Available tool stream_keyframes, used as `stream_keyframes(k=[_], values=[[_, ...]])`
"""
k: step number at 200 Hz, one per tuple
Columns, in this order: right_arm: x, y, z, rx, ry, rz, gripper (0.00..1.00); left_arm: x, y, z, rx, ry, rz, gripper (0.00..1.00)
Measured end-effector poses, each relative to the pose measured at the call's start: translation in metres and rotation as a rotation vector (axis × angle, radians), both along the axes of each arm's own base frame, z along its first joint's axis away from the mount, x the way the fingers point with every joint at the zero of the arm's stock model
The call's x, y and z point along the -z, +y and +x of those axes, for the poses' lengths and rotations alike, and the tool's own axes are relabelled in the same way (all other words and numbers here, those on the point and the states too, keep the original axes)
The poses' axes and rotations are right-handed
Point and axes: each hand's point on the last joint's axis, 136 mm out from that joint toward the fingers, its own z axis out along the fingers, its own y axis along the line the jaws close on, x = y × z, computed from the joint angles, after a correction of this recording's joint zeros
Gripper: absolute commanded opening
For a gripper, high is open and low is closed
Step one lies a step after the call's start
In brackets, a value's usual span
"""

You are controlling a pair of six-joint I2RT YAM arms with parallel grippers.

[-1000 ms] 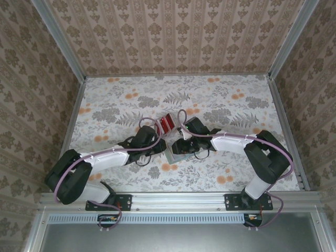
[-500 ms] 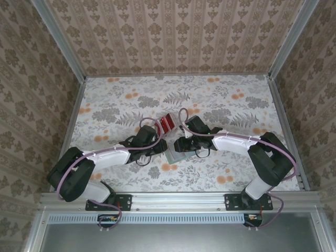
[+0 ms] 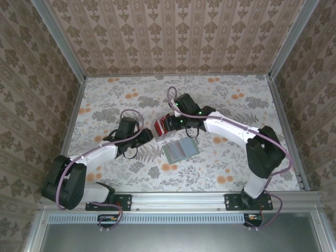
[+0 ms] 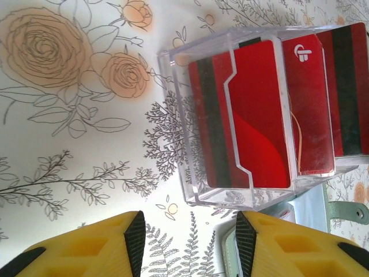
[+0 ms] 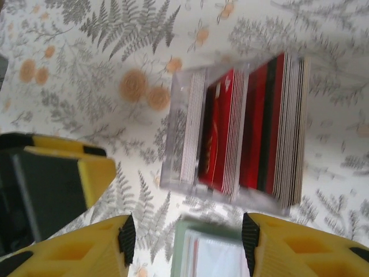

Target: Put the credit cards into the card holder

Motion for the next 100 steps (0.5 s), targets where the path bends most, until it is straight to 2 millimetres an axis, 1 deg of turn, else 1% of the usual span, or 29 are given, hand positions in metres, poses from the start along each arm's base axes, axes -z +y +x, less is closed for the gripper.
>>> stream_keyframes(k=[19, 33, 46, 61, 80, 100], values=[[0.008, -0.002, 0.017, 0.018, -0.001, -0.05, 0.58, -0.003, 0.005, 0.007, -0.005, 0.001, -0.017, 0.51], [0.019, -0.011, 0.027, 0.041, 0.022, -0.076, 0.58, -0.005, 0.006, 0.013, -0.005, 0.001, -0.024, 0.51], [0.029, -0.022, 0.034, 0.065, 0.05, -0.091, 0.59, -0.006, 0.002, 0.017, 0.013, 0.004, -0.029, 0.52], [0.037, -0.029, 0.041, 0.08, 0.081, -0.096, 0.59, -0.004, -0.004, 0.02, 0.036, 0.017, -0.037, 0.52], [0.043, -0.025, 0.048, 0.076, 0.101, -0.087, 0.58, 0.004, -0.011, 0.025, 0.063, 0.043, -0.044, 0.52], [0.047, -0.014, 0.045, 0.048, 0.121, -0.069, 0.57, 0.015, -0.018, 0.029, 0.084, 0.072, -0.054, 0.52]])
